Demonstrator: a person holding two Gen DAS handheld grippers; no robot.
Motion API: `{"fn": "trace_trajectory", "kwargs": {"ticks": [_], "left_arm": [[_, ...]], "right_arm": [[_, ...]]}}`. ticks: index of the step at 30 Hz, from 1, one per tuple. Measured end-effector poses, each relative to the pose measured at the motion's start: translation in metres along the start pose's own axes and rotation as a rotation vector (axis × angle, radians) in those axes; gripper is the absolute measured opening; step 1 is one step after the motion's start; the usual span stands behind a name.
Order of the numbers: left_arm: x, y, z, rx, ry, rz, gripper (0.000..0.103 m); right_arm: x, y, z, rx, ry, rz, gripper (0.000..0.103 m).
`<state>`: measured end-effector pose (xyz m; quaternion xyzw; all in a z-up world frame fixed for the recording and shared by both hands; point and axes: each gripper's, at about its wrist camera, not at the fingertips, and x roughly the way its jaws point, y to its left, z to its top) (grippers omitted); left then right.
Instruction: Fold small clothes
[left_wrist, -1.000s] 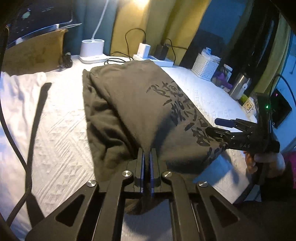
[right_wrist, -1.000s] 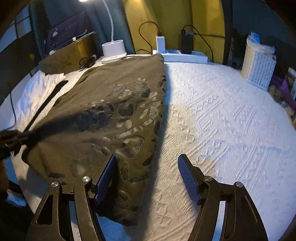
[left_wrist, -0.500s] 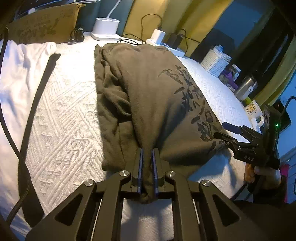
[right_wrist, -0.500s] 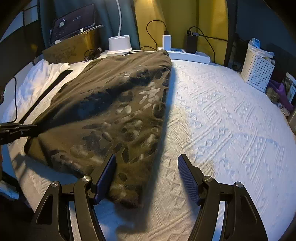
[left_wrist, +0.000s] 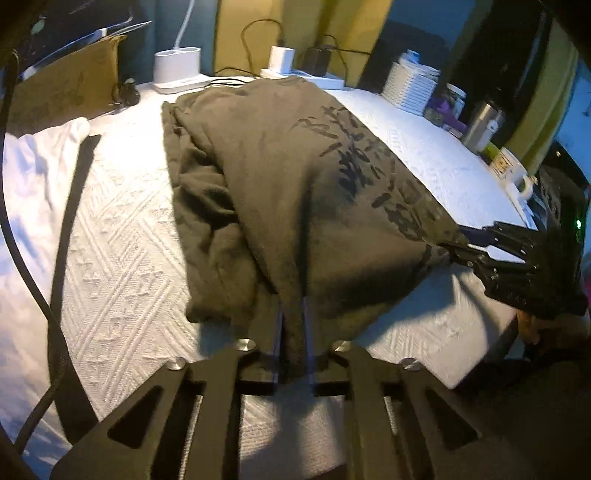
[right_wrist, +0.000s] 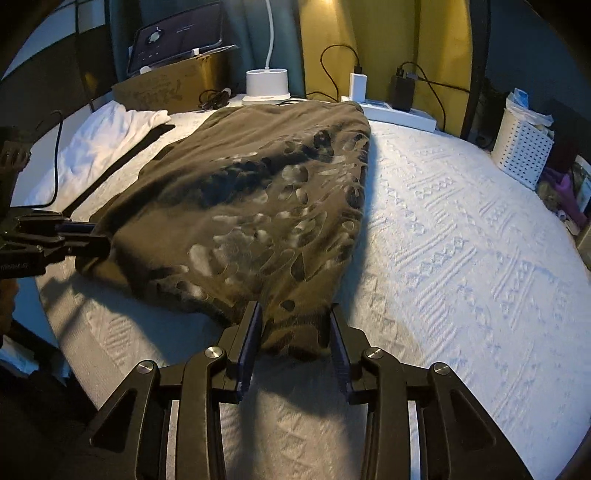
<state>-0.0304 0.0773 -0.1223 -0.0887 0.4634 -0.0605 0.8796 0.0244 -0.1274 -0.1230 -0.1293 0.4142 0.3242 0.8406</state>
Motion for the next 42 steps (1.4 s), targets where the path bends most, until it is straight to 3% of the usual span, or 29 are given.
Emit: {"fn": "trace_trajectory", "kwargs": {"ticks": [5,11,17,20,21,22,30,38,42], "left_arm": [[-0.02,0.008,0.008,-0.024,-0.063,-0.005,0.005],[-0.003,0.016,0.004,-0.011,0.008,0.019,0.005],[-0.009,0.015,0.011,0.0,0.053,-0.025,0.009],[-0.017,0.023,0.021,-0.015,0.033,0.005,0.023],[-0.019,0.027,0.024,-0.021,0.023,0.014,0.035],[-0.02,0.03,0.027,-0.029,0.012,0.023,0.043],[-0.017,0.05,0.067,-0.081,-0.055,0.07,0.043],[0.022,0.061,0.116,-0.089,-0.082,0.072,0.043],[0.046,0.064,0.136,-0.058,-0.073,0.131,0.043]], "right_arm": [[-0.006,0.001,-0.002,0.004,0.022,0.004,0.034],[-0.007,0.002,-0.008,0.0,0.024,-0.006,0.034],[-0.01,-0.007,-0.001,0.01,0.043,0.007,0.035],[-0.012,-0.013,0.01,0.005,0.031,-0.023,0.055],[-0.012,-0.016,0.013,0.008,0.024,-0.026,0.064],[-0.012,-0.02,0.018,0.014,0.017,-0.025,0.064],[0.0,-0.042,0.05,0.017,0.009,-0.037,0.064],[0.019,-0.057,0.084,0.021,-0.002,-0.038,0.064],[0.031,-0.063,0.098,0.03,-0.003,-0.039,0.064]]}}
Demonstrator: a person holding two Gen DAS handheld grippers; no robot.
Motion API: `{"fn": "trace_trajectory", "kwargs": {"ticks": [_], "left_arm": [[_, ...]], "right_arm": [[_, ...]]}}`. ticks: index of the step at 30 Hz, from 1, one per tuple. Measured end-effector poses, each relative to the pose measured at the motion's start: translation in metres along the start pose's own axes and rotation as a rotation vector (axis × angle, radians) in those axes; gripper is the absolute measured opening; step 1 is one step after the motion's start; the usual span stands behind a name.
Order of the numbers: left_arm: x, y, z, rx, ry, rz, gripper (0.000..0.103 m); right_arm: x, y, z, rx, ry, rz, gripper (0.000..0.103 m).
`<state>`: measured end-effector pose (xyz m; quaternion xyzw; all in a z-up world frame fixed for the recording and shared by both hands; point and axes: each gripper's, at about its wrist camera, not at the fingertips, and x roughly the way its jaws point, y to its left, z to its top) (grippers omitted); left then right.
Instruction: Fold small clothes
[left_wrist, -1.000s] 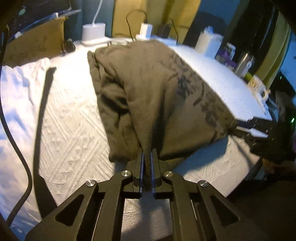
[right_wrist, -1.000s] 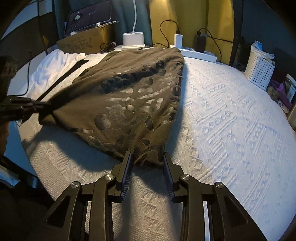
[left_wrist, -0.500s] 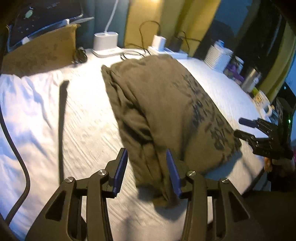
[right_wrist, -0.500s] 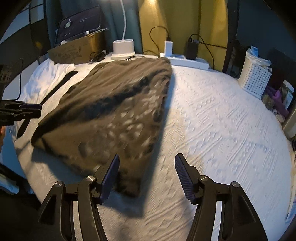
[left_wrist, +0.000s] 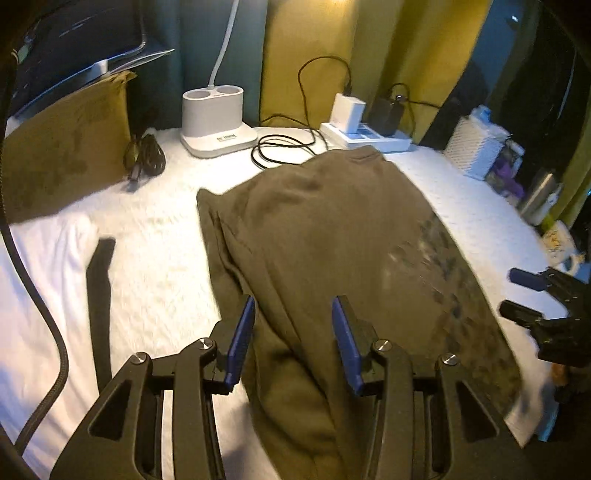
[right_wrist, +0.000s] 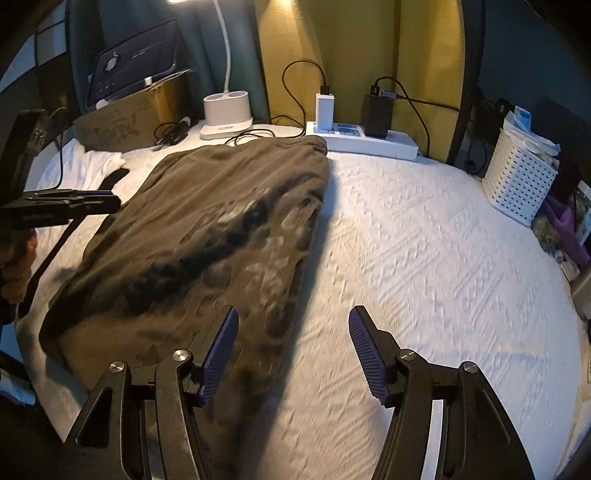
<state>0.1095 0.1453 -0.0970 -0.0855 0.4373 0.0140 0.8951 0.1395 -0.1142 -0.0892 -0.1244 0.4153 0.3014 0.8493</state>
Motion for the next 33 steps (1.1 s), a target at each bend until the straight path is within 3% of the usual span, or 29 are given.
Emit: {"fn": "trace_trajectory", "kwargs": {"ticks": [4,9,13,14,19,23,28,33], "left_arm": [[0.018,0.005,0.014,0.024,-0.004,0.068,0.043],[0.037,0.013,0.025,0.04,0.0,0.077,0.042],[0.045,0.02,0.027,0.02,0.007,0.067,0.006],[0.046,0.022,0.027,0.016,0.004,0.074,0.004],[0.038,0.033,0.03,-0.019,-0.051,0.106,0.002],[0.039,0.041,0.032,-0.025,-0.051,0.124,0.002],[0.045,0.042,0.034,-0.03,-0.021,0.11,0.003],[0.039,0.051,0.042,-0.084,-0.003,0.049,0.005]], "right_arm": [[0.012,-0.004,0.01,0.001,0.008,0.0,0.064],[0.028,-0.01,0.019,0.011,0.025,0.004,0.064],[0.038,-0.012,0.025,0.019,0.036,0.012,0.064],[0.04,-0.012,0.026,0.019,0.038,0.012,0.064],[0.051,-0.013,0.034,0.014,0.047,0.016,0.064],[0.06,-0.016,0.042,0.009,0.039,0.021,0.064],[0.073,-0.029,0.056,0.054,0.032,0.058,0.064],[0.084,-0.051,0.082,0.134,-0.01,0.127,0.064]]}}
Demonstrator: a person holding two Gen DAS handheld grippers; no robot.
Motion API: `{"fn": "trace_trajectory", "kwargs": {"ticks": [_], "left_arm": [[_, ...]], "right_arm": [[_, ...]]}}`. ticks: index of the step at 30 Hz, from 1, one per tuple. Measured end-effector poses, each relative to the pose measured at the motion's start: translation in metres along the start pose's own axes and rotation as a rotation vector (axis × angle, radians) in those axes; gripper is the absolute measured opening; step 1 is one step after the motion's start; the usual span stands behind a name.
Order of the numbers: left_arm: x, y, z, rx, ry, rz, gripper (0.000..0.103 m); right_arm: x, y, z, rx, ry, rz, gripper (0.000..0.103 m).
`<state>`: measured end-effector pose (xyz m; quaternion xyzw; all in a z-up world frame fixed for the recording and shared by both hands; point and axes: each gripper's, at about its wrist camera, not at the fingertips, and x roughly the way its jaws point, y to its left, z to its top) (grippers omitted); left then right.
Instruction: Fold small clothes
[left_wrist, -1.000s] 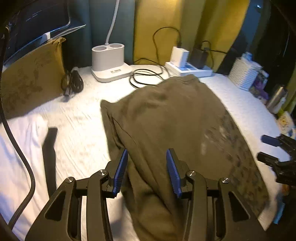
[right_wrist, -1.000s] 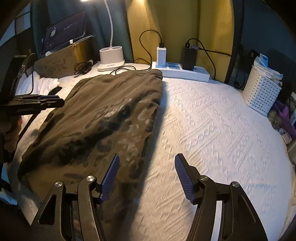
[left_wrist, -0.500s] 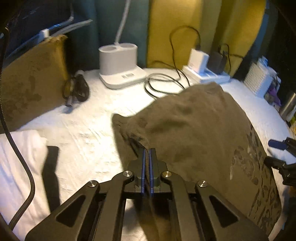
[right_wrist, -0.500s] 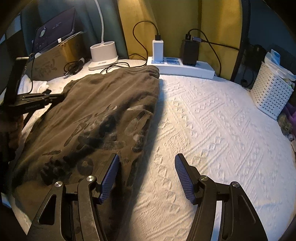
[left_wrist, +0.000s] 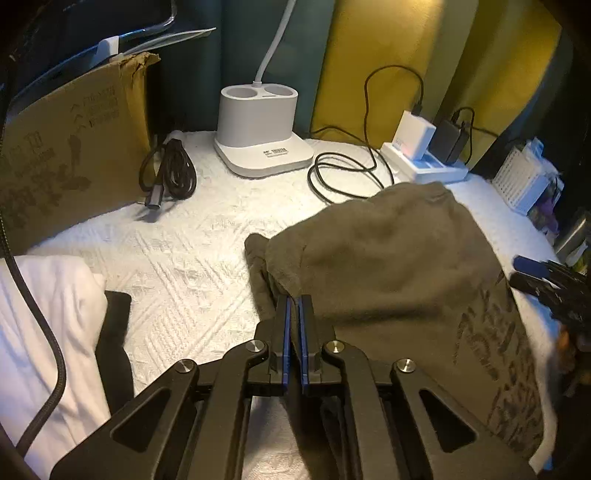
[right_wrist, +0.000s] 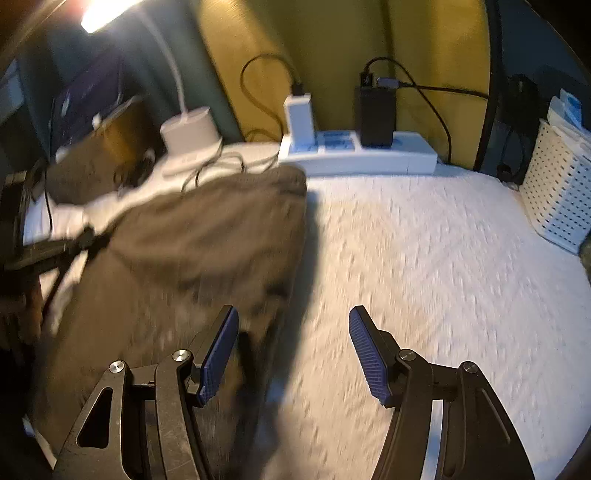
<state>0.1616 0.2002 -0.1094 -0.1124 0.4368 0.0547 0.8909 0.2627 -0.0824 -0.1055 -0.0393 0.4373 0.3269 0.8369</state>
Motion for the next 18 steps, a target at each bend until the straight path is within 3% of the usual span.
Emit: {"fn": "trace_trajectory", "kwargs": {"ticks": [3,8,12,18], "left_arm": [[0.0,-0.003,0.004,0.016,-0.008,-0.004,0.005],[0.008,-0.008,0.008,0.032,0.002,-0.006,0.005],[0.016,-0.004,0.009,0.034,0.016,0.037,0.006],[0.02,-0.001,0.008,0.05,0.025,0.031,0.007]], "right_arm": [[0.011,-0.005,0.018,0.017,-0.015,0.023,0.064],[0.032,-0.007,0.046,0.002,-0.026,0.033,0.054],[0.058,-0.006,0.057,-0.038,-0.003,-0.031,0.051],[0.086,-0.008,0.064,-0.087,0.008,-0.147,0.05]]}}
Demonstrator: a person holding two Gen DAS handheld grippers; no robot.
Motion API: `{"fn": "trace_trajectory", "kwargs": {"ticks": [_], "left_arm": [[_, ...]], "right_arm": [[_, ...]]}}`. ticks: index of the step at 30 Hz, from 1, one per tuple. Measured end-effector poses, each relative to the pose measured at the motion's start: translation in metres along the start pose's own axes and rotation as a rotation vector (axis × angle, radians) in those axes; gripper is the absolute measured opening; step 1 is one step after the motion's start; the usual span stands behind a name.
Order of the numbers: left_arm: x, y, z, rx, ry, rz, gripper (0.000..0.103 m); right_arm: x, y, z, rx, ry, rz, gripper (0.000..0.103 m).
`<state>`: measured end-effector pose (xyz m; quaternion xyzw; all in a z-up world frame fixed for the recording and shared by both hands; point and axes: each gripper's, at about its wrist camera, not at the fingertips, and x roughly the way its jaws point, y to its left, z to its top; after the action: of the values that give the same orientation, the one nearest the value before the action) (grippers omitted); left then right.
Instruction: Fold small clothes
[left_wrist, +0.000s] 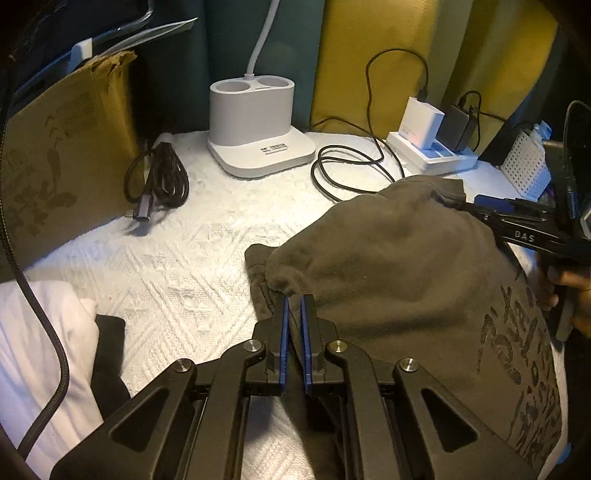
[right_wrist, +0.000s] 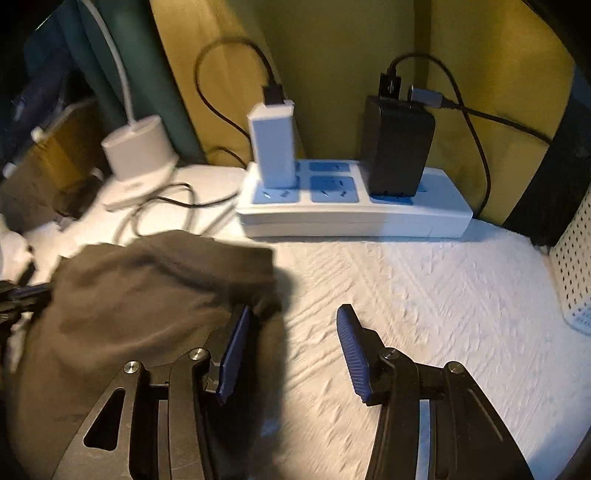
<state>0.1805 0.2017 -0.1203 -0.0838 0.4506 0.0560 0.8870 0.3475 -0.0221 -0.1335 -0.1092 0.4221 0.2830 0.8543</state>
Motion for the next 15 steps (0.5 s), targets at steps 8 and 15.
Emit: {"fn": "trace_trajectory", "kwargs": {"ticks": [8,15], "left_arm": [[-0.024,0.015,0.009,-0.062,-0.068,0.015,0.046],[-0.021,0.011,0.011,-0.072,-0.069,-0.05,0.065]], "right_arm": [[-0.01,-0.004,0.005,0.013,-0.01,-0.042,0.05],[-0.035,0.004,0.002,0.01,-0.007,0.009,0.051]]}}
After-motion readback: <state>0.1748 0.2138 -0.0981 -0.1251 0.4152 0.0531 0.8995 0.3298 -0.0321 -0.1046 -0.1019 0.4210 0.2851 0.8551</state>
